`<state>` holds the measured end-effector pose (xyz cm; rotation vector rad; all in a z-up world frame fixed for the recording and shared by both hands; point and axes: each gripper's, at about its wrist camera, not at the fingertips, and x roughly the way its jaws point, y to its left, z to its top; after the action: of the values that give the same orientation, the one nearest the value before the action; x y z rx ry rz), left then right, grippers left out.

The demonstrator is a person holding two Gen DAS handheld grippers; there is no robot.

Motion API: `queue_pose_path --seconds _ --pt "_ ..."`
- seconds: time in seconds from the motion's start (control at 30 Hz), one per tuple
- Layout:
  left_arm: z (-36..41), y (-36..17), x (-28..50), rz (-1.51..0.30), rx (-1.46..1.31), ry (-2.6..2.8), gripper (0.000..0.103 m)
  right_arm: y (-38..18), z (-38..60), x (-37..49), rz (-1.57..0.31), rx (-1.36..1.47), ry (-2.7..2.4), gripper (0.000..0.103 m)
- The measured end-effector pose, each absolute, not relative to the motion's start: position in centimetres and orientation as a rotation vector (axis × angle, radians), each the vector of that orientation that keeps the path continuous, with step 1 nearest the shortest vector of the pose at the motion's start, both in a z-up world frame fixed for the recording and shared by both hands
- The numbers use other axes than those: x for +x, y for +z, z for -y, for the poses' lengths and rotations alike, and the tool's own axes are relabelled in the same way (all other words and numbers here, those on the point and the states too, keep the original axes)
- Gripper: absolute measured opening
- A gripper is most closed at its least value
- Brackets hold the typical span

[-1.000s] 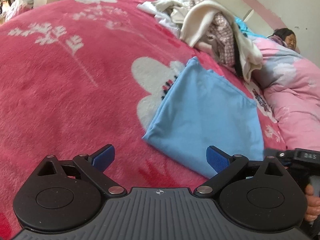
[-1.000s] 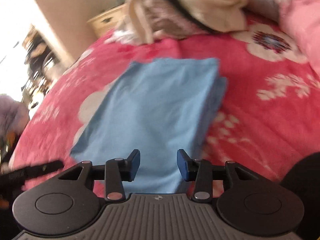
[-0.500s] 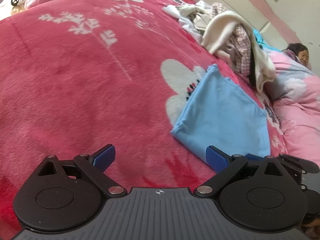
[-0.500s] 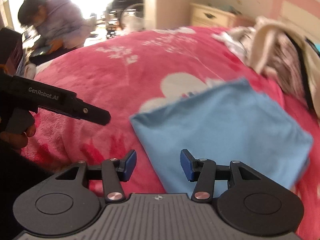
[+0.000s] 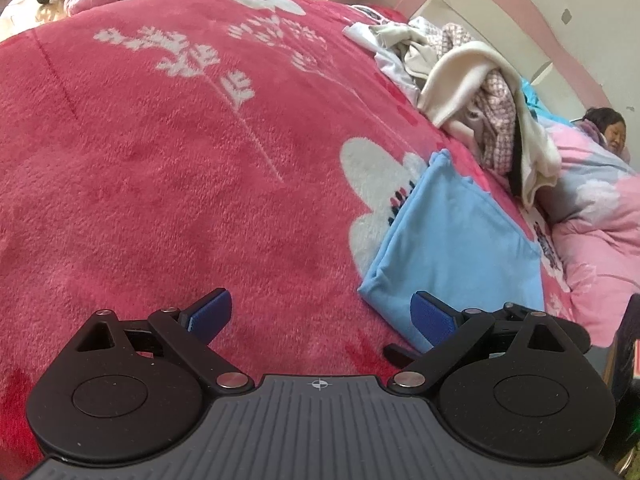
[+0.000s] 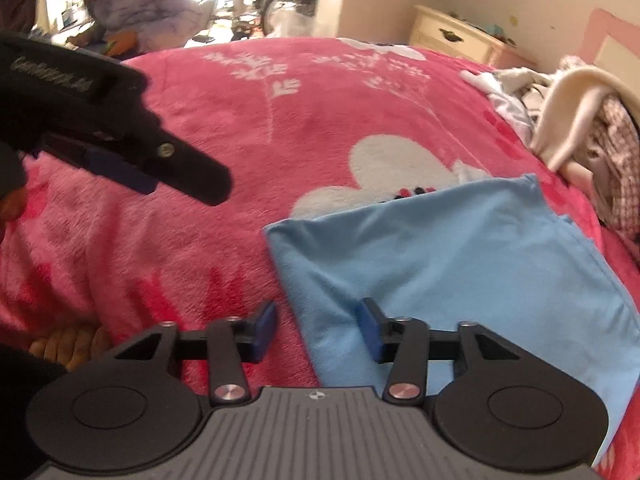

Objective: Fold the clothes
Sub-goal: 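Move the right gripper to the folded shirt's edge and pinch it, then pinch the shirt's opposite edge with the left gripper while the right gripper holds its edge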

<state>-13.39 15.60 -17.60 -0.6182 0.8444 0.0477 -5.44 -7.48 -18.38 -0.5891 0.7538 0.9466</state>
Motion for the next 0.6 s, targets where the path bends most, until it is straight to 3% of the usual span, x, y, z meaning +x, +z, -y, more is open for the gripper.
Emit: queue_pose_path --seconds 0.13,0.23,0.6 --pt "-15.6 -17.4 -13.1 -0.839 -0.627 0.035 0.097 -18.0 7.9 -4.1 -0.793 -0.513 0.910 0.021" --pt "-15.3 -17.3 -12.9 -0.836 -0.623 0.025 0.097 -17.7 8.4 -3.3 -0.829 -0.444 0.895 0.013" --pt "-14.9 -17.6 -12.2 -0.840 -0.625 0.013 0.097 -17.6 9.8 -1.5 -0.906 -0.271 0.885 0.010"
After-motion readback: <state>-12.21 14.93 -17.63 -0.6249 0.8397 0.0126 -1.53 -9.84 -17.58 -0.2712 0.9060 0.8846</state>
